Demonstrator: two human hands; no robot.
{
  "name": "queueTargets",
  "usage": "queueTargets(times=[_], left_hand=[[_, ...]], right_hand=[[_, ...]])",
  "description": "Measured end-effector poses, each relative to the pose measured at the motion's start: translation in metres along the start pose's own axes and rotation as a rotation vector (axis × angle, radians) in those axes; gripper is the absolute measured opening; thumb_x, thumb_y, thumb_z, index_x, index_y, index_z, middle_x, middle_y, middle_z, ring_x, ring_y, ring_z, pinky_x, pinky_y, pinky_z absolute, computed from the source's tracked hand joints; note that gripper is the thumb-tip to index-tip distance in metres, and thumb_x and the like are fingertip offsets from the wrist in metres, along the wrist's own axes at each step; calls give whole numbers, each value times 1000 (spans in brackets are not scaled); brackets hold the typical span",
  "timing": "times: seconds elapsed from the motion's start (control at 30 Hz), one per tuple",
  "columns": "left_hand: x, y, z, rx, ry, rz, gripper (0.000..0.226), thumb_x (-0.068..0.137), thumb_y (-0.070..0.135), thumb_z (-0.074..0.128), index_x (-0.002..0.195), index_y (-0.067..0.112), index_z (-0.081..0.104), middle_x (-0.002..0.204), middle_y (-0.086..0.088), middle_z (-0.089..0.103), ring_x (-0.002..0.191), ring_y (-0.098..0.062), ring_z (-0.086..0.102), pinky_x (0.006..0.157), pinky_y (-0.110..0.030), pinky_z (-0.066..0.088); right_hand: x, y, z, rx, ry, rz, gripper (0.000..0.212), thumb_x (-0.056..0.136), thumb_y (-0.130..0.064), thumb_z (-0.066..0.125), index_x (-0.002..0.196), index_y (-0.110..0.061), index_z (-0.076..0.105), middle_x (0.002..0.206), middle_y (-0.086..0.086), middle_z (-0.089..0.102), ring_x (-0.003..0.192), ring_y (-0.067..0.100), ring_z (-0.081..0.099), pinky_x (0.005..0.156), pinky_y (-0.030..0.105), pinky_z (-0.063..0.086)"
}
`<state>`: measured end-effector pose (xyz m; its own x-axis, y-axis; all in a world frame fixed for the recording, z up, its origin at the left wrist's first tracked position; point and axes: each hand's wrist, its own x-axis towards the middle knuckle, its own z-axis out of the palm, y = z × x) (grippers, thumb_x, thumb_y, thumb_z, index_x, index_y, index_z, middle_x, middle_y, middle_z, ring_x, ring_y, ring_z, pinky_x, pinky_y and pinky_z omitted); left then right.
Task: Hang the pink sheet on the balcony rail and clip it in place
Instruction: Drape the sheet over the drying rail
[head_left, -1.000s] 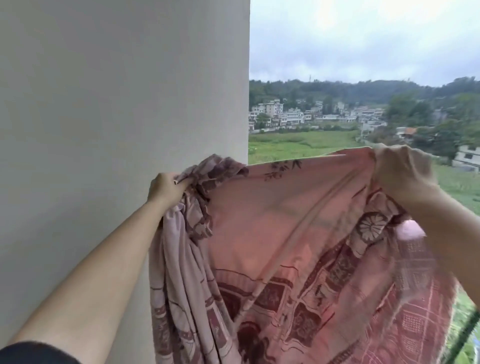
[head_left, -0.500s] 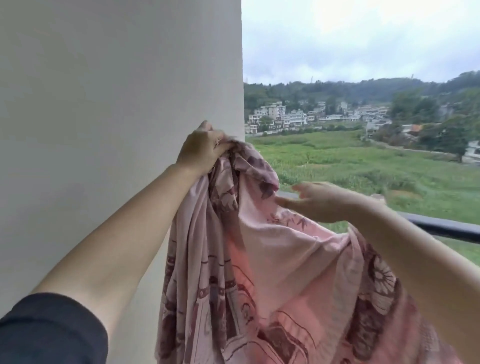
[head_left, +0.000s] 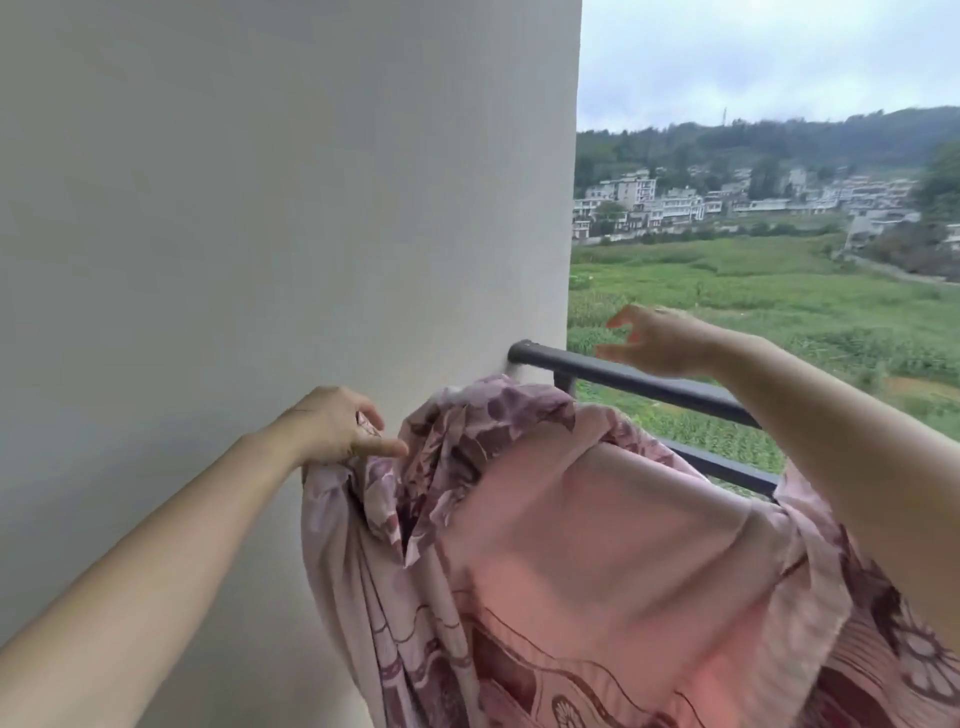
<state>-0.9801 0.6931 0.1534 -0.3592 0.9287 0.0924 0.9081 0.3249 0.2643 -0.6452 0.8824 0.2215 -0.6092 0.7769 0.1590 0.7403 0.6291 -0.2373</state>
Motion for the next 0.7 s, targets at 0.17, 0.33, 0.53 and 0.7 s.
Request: queueTargets(times=[0.17,0.33,0.53,0.7], left_hand=[[2,-21,16,355,-393,-77,63,42,65,89,75,18,61,71,4,63,70,-17,64,57,-26,52],[16,-42,-2,381,105,-219,22,89,37,60,77,19,61,95,-11,71,86,-29,66,71,-31,51],[46,26,-71,-155,918,-355,26,98,28,46,107,8,59,107,-22,67,103,-44,62,82,-44,47],[80,110,-99,-431,1097,-117,23,99,24,46,106,6,56,101,-12,69,98,-34,63,78,-36,42]], right_hand=[[8,-49,48,32,-255,-168,65,87,-65,59,137,-24,53,130,-4,60,114,16,58,97,30,45],[21,-37,45,140,168,-64,17,100,-32,53,103,-15,52,106,9,60,89,26,52,74,33,41],[0,-17,-16,351,642,154,26,104,-39,42,104,-13,48,93,9,51,85,26,47,74,35,33],[-36,17,-65,218,891,219,31,105,-36,41,112,-7,51,90,10,48,81,24,41,70,34,28]])
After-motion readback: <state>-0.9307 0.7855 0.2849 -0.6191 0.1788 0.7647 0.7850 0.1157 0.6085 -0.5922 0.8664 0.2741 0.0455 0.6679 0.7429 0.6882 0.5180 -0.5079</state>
